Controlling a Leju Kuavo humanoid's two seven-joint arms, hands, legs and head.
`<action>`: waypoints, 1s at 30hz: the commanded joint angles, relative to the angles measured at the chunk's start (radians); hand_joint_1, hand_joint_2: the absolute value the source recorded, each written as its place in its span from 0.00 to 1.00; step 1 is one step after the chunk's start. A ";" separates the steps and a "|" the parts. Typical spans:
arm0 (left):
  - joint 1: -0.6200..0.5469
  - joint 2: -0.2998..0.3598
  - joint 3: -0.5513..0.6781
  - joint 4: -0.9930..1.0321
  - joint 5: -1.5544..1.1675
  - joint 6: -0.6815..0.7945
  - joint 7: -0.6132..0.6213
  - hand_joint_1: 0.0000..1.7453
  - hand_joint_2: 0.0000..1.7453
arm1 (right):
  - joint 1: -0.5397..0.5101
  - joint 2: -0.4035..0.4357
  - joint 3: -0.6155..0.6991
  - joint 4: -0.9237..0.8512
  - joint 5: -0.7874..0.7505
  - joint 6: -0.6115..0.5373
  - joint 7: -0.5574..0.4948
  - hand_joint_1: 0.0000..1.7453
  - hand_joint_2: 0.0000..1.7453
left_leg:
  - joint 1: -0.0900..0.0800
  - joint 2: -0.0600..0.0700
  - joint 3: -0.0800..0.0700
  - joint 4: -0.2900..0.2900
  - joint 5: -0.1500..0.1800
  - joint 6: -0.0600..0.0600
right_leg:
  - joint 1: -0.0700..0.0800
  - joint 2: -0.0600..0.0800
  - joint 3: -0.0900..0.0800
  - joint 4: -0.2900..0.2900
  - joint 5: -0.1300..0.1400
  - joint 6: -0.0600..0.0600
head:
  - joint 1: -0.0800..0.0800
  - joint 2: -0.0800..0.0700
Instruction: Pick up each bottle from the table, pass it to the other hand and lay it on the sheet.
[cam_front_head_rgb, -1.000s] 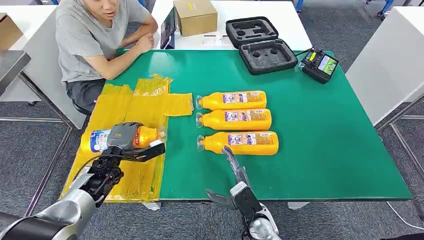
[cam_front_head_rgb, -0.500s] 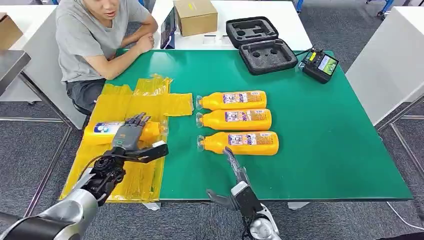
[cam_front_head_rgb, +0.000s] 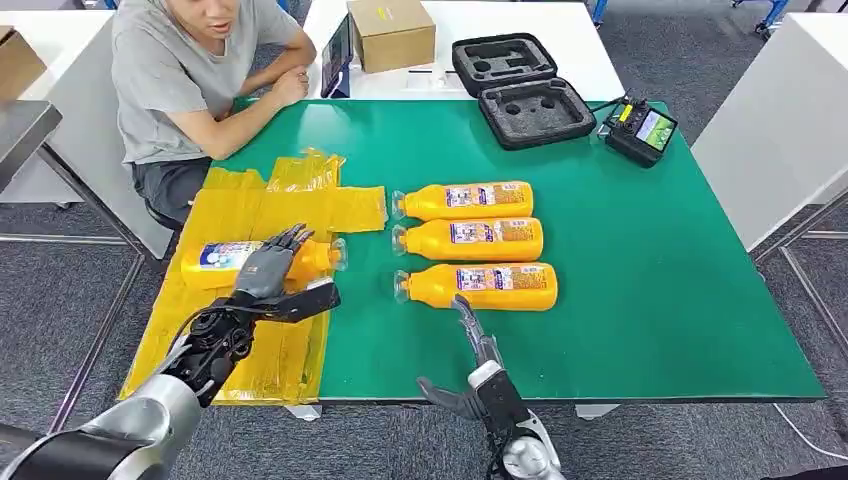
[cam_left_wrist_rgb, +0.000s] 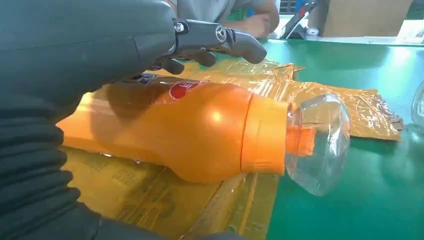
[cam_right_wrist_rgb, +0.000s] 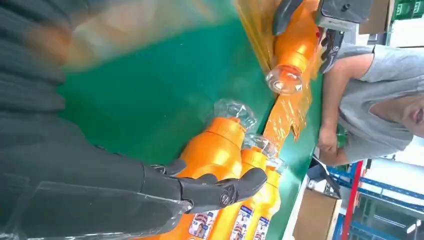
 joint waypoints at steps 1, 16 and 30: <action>0.074 -0.005 -0.090 -0.092 0.009 -0.030 -0.037 0.00 0.00 | -0.009 0.001 -0.022 0.043 0.000 -0.003 0.001 0.00 1.00 | 0.001 -0.001 0.006 -0.001 -0.003 -0.002 | 0.000 0.001 0.006 -0.001 -0.002 -0.001 | 0.000 0.000; 0.317 0.042 -0.300 -0.789 0.268 -0.044 -0.080 0.00 0.00 | 0.012 -0.002 -0.015 0.032 0.000 -0.039 0.001 0.00 1.00 | 0.001 0.000 0.001 0.000 -0.002 -0.001 | 0.001 0.001 0.001 0.000 -0.002 -0.001 | 0.000 0.000; 0.362 0.060 -0.337 -0.893 0.323 -0.048 -0.068 0.00 0.00 | 0.003 -0.010 -0.004 0.044 -0.003 -0.054 0.001 0.00 1.00 | 0.001 0.000 0.001 -0.001 -0.002 -0.002 | 0.000 0.001 0.001 -0.001 -0.001 -0.001 | 0.000 0.000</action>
